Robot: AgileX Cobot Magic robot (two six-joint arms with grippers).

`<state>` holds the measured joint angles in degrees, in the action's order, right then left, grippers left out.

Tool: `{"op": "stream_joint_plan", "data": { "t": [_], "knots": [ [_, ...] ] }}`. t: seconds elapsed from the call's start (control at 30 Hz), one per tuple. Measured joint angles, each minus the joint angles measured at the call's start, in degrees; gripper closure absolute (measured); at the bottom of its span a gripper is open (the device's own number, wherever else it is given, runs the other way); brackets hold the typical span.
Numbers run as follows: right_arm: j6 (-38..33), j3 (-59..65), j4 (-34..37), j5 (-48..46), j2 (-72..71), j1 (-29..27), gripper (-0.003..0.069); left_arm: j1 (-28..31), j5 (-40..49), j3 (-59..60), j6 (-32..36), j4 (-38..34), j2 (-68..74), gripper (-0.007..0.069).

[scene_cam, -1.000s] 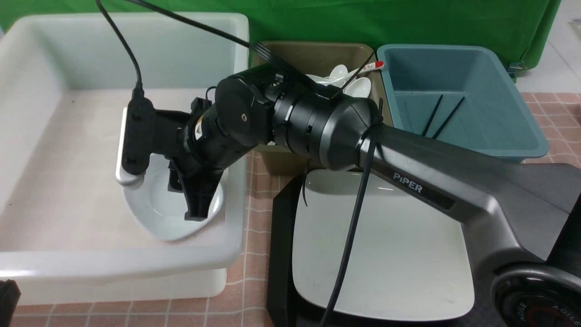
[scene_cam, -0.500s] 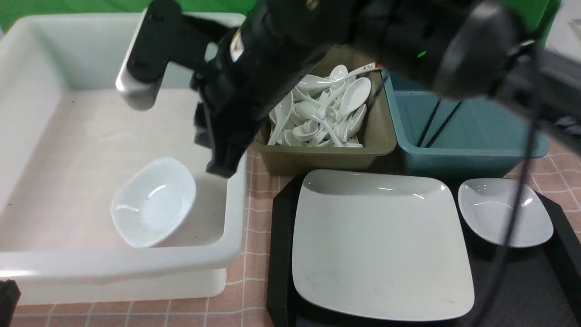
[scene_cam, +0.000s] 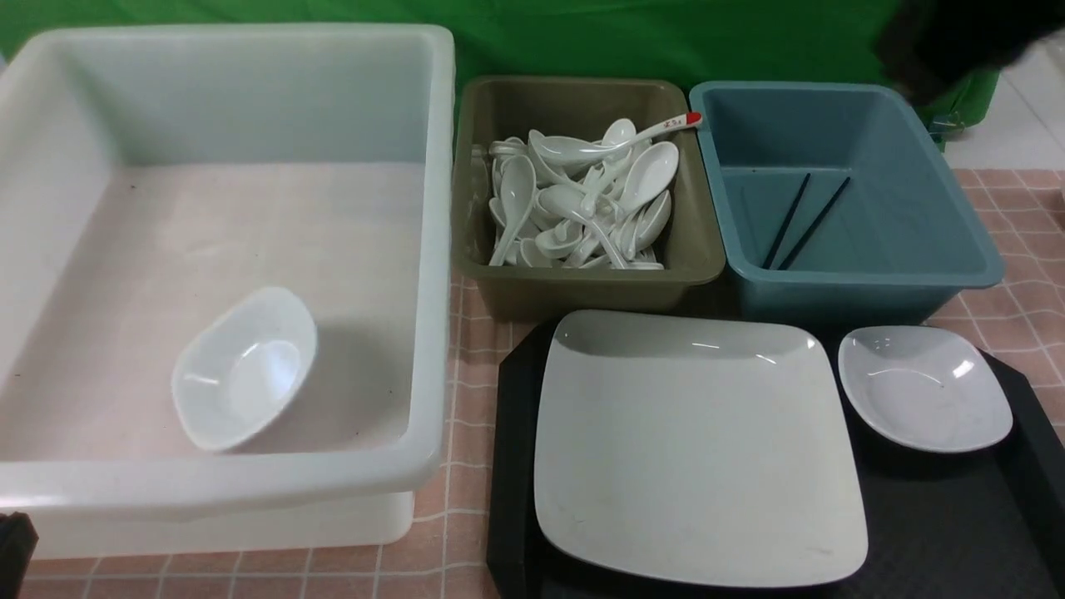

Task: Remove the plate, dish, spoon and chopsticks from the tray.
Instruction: Use the right arm to grab a small plate from the dinner plate

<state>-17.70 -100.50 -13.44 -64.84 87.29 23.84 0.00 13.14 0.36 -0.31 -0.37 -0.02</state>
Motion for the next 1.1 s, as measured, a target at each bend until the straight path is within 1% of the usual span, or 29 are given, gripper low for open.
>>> {"op": "stream_joint_plan", "data": {
  "t": [0.03,0.07,0.13,0.17,0.2,0.27,0.3,0.33,0.4,0.43,0.47,0.5,0.57,0.7,0.9,1.1],
  "knots": [
    [0.1,1.5,0.5,0.0,-0.3,-0.7,0.0629,0.0,0.0,0.0,0.0,0.0,0.0,0.0619],
    [0.5,6.8,2.8,0.1,-0.8,-5.9,0.0629,0.0,0.0,0.0,0.0,0.0,0.0,0.0619],
    [0.4,14.9,5.2,0.5,-0.4,-11.2,0.0629,0.0,0.0,0.0,0.0,0.0,0.0,0.0619],
    [0.2,19.1,5.8,1.4,0.2,-13.1,0.0628,0.0,0.0,0.0,0.0,0.0,0.0,0.0619],
    [0.2,19.9,5.8,1.7,0.2,-13.5,0.0628,0.0,0.0,0.0,0.0,0.0,0.0,0.0619],
    [-0.9,28.6,6.5,7.9,2.0,-15.8,0.0597,0.0,0.0,0.0,0.0,0.0,0.0,0.0619],
    [-1.8,32.0,6.7,11.7,2.7,-16.2,0.0567,0.0,0.0,0.0,0.0,0.0,0.0,0.0619],
    [-3.3,34.7,6.9,15.5,3.5,-16.2,0.0517,0.0,0.0,0.0,0.0,0.0,0.0,0.0619],
    [-6.0,37.4,7.0,19.8,4.5,-16.2,0.0425,0.0,0.0,0.0,0.0,0.0,0.0,0.0619],
    [-6.3,37.9,7.1,20.7,4.7,-16.2,0.0414,0.0,0.0,0.0,0.0,0.0,0.0,0.0619],
    [-8.7,39.4,7.1,23.1,5.6,-16.2,0.0344,0.0,0.0,0.0,0.0,0.0,0.0,0.0619],
    [-10.7,40.3,7.0,24.1,6.4,-16.2,0.0301,0.0,0.0,0.0,0.0,0.0,0.0,0.0619],
    [-15.0,41.8,6.7,25.4,8.4,-16.2,0.024,0.0,0.0,0.0,0.0,0.0,0.0,0.0619],
    [-18.8,42.8,5.0,27.3,11.5,-16.2,0.0211,0.0,0.0,0.0,-0.1,0.0,0.0,0.0619],
    [-19.9,42.8,3.1,32.7,12.1,-16.2,0.0206,0.0,0.0,0.0,-0.1,0.0,0.0,0.0619],
    [-22.0,42.8,2.9,34.3,12.1,-16.2,0.0193,0.0,0.0,0.0,-0.1,0.0,0.0,0.0619]
  ]
}}
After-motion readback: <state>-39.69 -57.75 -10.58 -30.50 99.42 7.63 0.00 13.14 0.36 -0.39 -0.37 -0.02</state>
